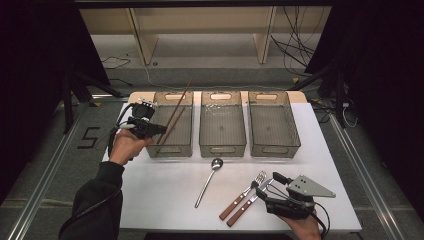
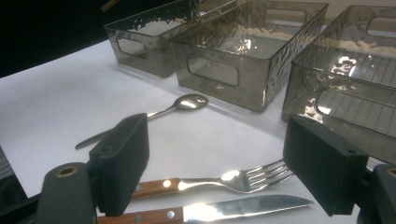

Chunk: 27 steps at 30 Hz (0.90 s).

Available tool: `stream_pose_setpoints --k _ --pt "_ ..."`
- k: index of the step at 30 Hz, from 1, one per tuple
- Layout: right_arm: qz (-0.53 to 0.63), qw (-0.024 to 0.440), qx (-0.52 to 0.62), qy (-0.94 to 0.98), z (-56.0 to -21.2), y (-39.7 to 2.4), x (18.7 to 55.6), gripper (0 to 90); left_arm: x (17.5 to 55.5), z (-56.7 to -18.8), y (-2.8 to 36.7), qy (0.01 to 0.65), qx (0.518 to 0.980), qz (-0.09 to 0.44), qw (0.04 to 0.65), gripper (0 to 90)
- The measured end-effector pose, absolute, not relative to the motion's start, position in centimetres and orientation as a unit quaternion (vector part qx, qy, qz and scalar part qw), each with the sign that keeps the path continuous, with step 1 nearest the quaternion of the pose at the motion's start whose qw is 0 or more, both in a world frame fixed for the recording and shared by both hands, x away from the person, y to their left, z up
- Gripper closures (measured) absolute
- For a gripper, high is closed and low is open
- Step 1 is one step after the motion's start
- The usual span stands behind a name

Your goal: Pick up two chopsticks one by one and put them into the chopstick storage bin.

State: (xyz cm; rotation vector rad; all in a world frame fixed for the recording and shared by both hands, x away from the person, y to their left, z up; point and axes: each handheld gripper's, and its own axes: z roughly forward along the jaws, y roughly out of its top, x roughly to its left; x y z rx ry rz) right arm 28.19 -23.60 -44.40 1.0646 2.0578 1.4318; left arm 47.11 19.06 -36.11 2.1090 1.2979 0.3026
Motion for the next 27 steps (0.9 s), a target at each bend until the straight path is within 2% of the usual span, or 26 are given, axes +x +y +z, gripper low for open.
stream_pose_setpoints --k 7,27 --pt "0.515 0.207 0.382 0.739 -44.4 -23.7 28.2 23.4 48.8 -36.8 19.6 0.505 0.799 0.119 0.304 83.7" --pt "0.515 0.205 0.383 0.739 -44.4 -23.7 28.2 23.4 50.7 -38.8 20.2 0.514 0.805 0.124 0.27 83.7"
